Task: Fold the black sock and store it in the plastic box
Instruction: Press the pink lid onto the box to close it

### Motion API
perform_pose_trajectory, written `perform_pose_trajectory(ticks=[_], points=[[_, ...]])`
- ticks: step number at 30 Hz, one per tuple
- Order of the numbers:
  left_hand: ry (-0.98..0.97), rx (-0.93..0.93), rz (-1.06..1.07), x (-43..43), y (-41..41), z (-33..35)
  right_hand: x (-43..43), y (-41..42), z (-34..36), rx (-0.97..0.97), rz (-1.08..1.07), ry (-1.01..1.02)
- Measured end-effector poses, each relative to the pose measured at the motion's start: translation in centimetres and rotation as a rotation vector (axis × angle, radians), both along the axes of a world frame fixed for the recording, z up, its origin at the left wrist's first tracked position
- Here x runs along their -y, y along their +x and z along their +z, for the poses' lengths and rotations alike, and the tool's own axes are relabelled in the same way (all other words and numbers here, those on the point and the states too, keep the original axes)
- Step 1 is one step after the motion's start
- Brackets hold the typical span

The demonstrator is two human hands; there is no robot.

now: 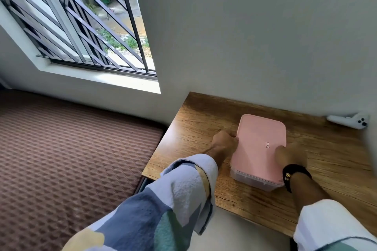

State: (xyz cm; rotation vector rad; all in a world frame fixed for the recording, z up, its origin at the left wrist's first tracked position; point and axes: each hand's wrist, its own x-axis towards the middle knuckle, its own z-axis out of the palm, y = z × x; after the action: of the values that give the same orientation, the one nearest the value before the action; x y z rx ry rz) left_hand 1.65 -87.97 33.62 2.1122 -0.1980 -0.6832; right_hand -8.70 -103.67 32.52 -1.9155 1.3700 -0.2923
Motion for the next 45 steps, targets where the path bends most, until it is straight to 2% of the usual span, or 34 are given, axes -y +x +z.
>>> perform_pose_trajectory(ticks=[4, 9, 16, 22, 26, 30, 35, 40, 45], points=[[0.019, 0.007, 0.019, 0.4, -0.3, 0.0, 0.3, 0.0, 0.0, -0.032, 0.018, -0.023], [0.094, 0.135, -0.007, 1.2, -1.9, -0.1, -0.2, -0.2, -1.7, 0.059, 0.054, 0.023], [0.099, 0.204, 0.041, 1.8, -3.8, -1.5, 0.6, -0.4, -2.8, -0.001, 0.142, -0.075], [0.143, 0.268, -0.059, 1.7, -3.4, -2.2, 2.4, 1.8, -2.9, -0.103, 0.182, -0.097], [0.140, 0.266, -0.065, 2.0, -3.2, -2.6, 3.3, 3.4, -2.5, -0.034, 0.171, -0.215], [0.147, 0.279, -0.049, 2.1, -3.0, -2.7, 4.3, 4.2, -2.5, -0.028, 0.174, -0.153], [0.206, 0.451, -0.105, 2.7, -0.9, -1.8, 4.8, 4.0, -2.5, 0.037, 0.196, -0.042], [0.187, 0.324, -0.033, 4.5, 2.9, -1.5, 5.3, 4.1, -3.4, 0.083, 0.206, -0.034], [0.060, 0.150, 0.055, 5.0, 2.9, -3.7, 5.2, 4.2, -4.3, 0.068, 0.164, -0.106]])
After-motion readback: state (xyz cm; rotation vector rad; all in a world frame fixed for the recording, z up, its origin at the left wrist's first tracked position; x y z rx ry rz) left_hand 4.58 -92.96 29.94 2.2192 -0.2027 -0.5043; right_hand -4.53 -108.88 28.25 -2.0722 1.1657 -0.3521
